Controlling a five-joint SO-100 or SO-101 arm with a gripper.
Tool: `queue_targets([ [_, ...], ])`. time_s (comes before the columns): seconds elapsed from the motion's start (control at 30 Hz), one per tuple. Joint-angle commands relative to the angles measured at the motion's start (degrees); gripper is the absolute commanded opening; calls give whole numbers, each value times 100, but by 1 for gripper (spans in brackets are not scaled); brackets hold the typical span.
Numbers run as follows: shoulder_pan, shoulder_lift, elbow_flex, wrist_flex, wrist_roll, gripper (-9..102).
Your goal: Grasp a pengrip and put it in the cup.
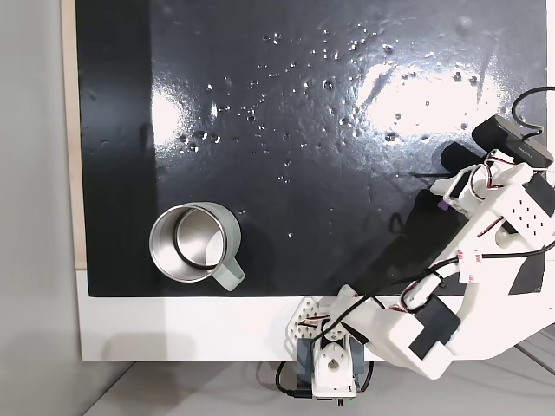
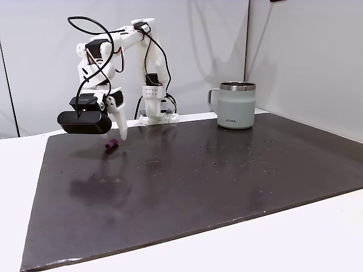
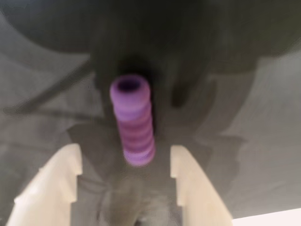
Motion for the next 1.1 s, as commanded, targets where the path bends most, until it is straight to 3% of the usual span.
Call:
queue_targets([
  [0.0,53,-185,-633,-35,-88,24],
  [0.4,-88,-519,-141,-176,-325,20],
  [0.57,-44,105,1063,-1257,-642,7],
  [0.7,-70,229,1151,-1283,-598,0],
  [0.87,-448,554,1134,-1204,211,0],
  [1.07,-1538,809,-70,-229,2566,0],
])
